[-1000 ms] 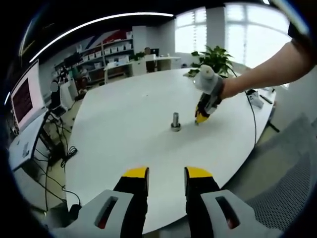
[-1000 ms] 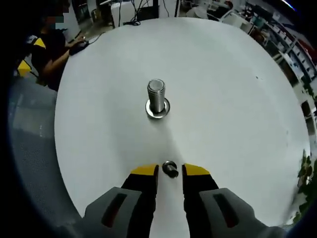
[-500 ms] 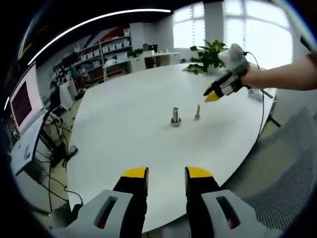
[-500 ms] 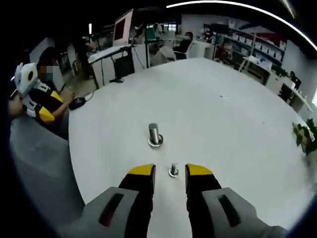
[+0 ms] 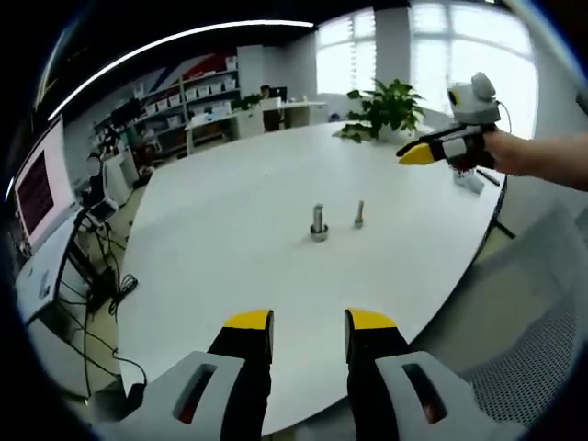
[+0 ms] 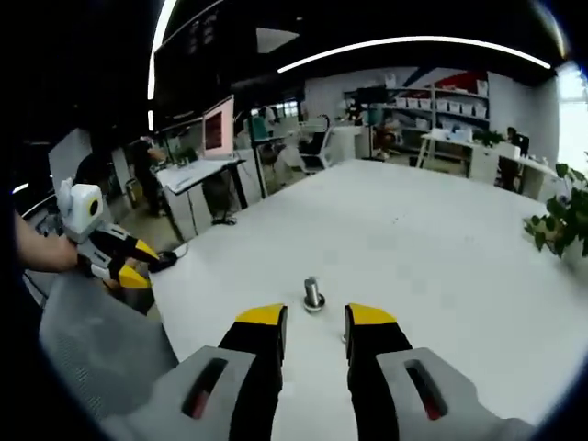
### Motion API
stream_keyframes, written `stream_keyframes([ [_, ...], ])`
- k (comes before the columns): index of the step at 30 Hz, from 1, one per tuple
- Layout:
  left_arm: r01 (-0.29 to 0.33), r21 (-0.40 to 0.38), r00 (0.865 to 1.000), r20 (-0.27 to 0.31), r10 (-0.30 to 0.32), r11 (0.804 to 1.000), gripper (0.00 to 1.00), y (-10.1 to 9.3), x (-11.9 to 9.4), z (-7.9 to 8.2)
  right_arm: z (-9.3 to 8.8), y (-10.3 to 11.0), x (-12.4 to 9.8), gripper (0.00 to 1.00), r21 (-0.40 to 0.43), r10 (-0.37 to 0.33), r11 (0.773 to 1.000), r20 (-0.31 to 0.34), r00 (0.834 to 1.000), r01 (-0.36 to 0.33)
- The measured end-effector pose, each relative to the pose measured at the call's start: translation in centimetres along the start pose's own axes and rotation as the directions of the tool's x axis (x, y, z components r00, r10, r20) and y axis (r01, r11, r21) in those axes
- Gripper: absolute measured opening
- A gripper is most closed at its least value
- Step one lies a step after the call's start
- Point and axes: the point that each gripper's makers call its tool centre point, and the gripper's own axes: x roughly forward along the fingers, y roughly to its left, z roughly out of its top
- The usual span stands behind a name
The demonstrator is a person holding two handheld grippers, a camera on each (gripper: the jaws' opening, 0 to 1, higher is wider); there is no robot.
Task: Place the washer onto the threaded stud by aligning its center hole with the stud, sliding it down to the base, and recovering from edge contact or off-axis alignment until the washer reaches the visible bottom stop.
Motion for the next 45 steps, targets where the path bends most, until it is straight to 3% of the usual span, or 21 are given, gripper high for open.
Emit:
stream_keyframes([
  [4, -0.001, 0.012, 1.000, 0.031, 0.001, 1.000, 0.29, -0.2, -0.3, 0.7, -0.4, 0.1, -1.5, 0.30, 0.005, -0.022, 1.000, 0.029, 0.999, 0.022],
  [9, 0.011, -0.010, 0.995, 0.104, -0.010, 1.000, 0.30, -0.2, -0.9, 1.9, 0.5, 0.3, -4.2, 0.37, 0.070, -0.093, 0.994, 0.137, 0.986, 0.084],
  [14, 0.027, -0.018, 0.988, 0.152, -0.024, 0.999, 0.31, -0.5, -1.3, 2.8, -0.2, 0.6, -6.4, 0.44, 0.148, -0.136, 0.983, 0.163, 0.977, 0.112],
  [18, 0.054, -0.015, 0.982, 0.184, -0.051, 0.998, 0.33, -1.0, -1.4, 3.3, 0.2, 1.3, -7.6, 0.47, 0.167, -0.176, 0.976, 0.234, 0.956, 0.139],
  [21, 0.070, 0.000, 0.976, 0.205, -0.068, 0.998, 0.33, -1.4, -1.6, 3.8, -0.6, 1.2, -8.1, 0.48, 0.163, -0.229, 0.967, 0.224, 0.947, 0.196],
  [24, 0.066, 0.011, 0.972, 0.227, -0.067, 0.998, 0.34, -1.5, -1.9, 4.1, -0.7, 1.2, -8.7, 0.48, 0.115, -0.254, 0.965, 0.185, 0.949, 0.236],
  [29, 0.070, -0.003, 0.963, 0.263, -0.067, 0.998, 0.37, -1.3, -2.3, 4.7, -1.0, 0.7, -10.6, 0.48, 0.112, -0.288, 0.956, 0.202, 0.936, 0.270],
  [33, 0.078, 0.000, 0.958, 0.278, -0.075, 0.997, 0.37, -1.5, -2.4, 5.0, -1.1, 0.2, -11.8, 0.48, 0.103, -0.343, 0.939, 0.230, 0.911, 0.328],
  [34, 0.079, 0.006, 0.955, 0.287, -0.078, 0.997, 0.37, -1.7, -2.5, 5.2, -1.0, -0.3, -12.1, 0.48, 0.077, -0.375, 0.927, 0.243, 0.895, 0.367],
  [35, 0.080, 0.009, 0.953, 0.291, -0.079, 0.997, 0.37, -1.8, -2.6, 5.3, -1.2, -0.2, -12.0, 0.48, 0.079, -0.383, 0.924, 0.228, 0.895, 0.375],
  [39, 0.073, 0.029, 0.951, 0.299, -0.079, 0.997, 0.37, -1.9, -2.8, 5.3, -1.0, -1.2, -12.7, 0.48, 0.152, -0.416, 0.909, 0.252, 0.874, 0.389],
  [45, 0.081, 0.013, 0.949, 0.305, -0.081, 0.997, 0.37, -1.9, -2.7, 5.5, -1.5, -1.0, -12.4, 0.48, 0.138, -0.422, 0.906, 0.220, 0.879, 0.401],
])
